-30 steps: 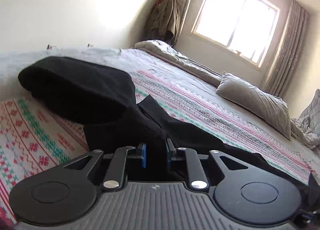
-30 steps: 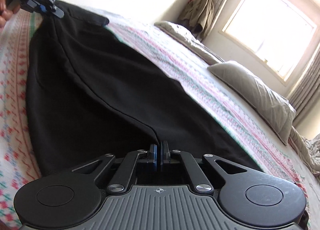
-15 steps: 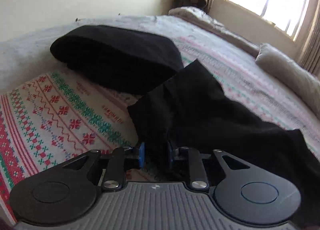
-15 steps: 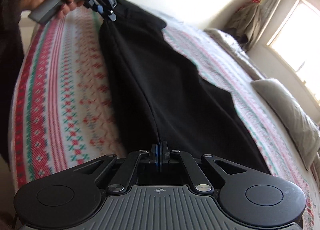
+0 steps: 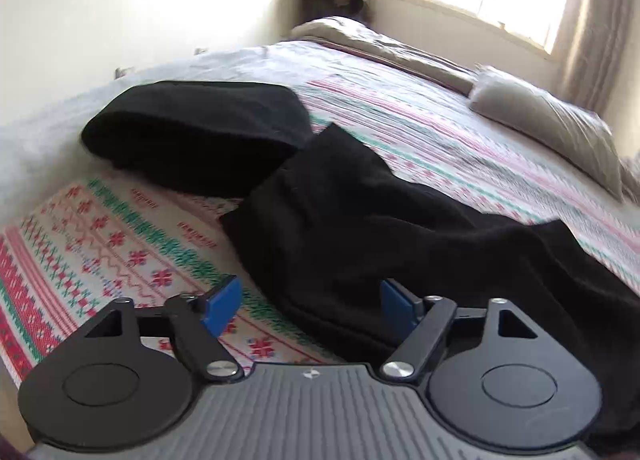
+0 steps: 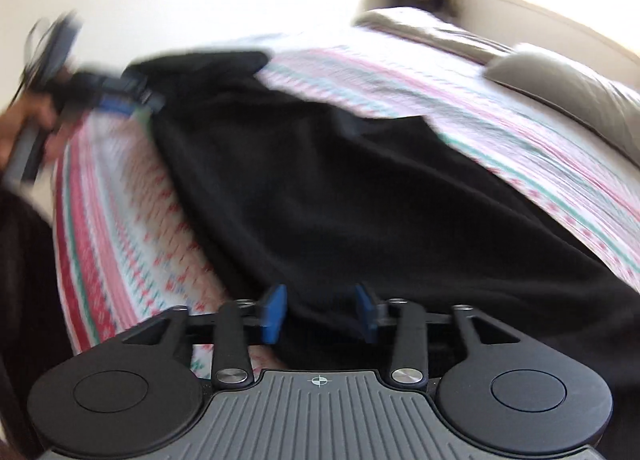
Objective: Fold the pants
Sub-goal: 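Lay the trousers flat and open both tools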
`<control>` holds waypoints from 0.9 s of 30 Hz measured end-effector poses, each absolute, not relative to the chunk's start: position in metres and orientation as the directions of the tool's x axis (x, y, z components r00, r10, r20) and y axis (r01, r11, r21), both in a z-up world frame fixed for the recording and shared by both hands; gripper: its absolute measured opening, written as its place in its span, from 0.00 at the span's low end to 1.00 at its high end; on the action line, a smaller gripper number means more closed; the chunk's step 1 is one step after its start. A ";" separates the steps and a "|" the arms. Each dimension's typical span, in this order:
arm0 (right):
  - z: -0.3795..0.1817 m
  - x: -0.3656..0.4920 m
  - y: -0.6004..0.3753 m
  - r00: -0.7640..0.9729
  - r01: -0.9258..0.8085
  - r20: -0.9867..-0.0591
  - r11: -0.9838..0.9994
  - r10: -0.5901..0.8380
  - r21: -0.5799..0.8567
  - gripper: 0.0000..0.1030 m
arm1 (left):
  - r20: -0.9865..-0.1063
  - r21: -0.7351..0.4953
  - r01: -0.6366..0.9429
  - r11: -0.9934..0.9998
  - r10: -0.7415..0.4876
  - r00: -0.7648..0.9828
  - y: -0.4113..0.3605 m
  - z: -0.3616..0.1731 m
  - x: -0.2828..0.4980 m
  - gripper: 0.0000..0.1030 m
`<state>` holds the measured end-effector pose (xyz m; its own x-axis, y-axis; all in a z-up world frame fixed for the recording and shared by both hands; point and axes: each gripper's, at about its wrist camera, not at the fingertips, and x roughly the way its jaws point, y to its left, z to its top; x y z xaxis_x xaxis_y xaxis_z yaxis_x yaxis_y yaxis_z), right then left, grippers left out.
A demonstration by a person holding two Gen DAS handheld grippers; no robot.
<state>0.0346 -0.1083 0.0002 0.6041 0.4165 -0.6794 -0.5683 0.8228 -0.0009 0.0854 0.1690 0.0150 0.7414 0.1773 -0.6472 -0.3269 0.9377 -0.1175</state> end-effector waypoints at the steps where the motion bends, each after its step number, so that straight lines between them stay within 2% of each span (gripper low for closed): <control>1: 0.004 0.036 -0.116 0.611 -0.544 -0.673 0.839 0.416 0.025 0.46 | -0.647 -0.110 -0.306 0.946 0.166 0.745 0.163 0.015 0.086 0.86; 3: 0.010 0.040 -0.131 0.631 -0.495 -0.661 0.867 0.406 0.059 0.55 | -0.643 -0.111 -0.260 0.959 0.130 0.755 0.152 0.015 0.089 0.87; 6: 0.018 0.046 -0.146 0.700 -0.396 -0.643 0.918 0.310 0.011 0.62 | -0.633 -0.127 -0.174 0.977 0.055 0.772 0.129 0.013 0.094 0.90; 10: 0.018 0.064 -0.171 0.748 -0.239 -0.645 0.970 0.157 -0.041 0.62 | -0.645 -0.161 -0.027 0.987 -0.084 0.759 0.089 0.007 0.104 0.90; 13: 0.015 0.081 -0.195 0.748 -0.121 -0.660 0.992 0.072 -0.029 0.62 | -0.655 -0.177 0.082 0.981 -0.180 0.734 0.060 0.002 0.110 0.90; 19: 0.002 0.108 -0.235 0.728 0.070 -0.684 0.998 -0.048 0.004 0.62 | -0.619 -0.154 0.228 0.962 -0.273 0.736 0.015 -0.002 0.116 0.90; 25: -0.012 0.128 -0.262 0.710 0.197 -0.697 0.979 -0.102 0.056 0.60 | -0.588 -0.125 0.373 0.920 -0.371 0.719 -0.022 -0.007 0.111 0.90; 26: -0.016 0.132 -0.264 0.703 0.216 -0.702 0.975 -0.116 0.055 0.57 | -0.582 -0.124 0.394 0.911 -0.388 0.715 -0.026 -0.009 0.109 0.90; 27: -0.020 0.136 -0.265 0.695 0.233 -0.708 0.971 -0.127 0.054 0.49 | -0.574 -0.123 0.414 0.902 -0.405 0.712 -0.030 -0.009 0.108 0.90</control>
<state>0.1356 -0.2652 -0.0198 0.6949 -0.1271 -0.7078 0.2328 0.9710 0.0541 0.1082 -0.0300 -0.0095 0.7117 -0.4047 -0.5741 0.4138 0.9020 -0.1229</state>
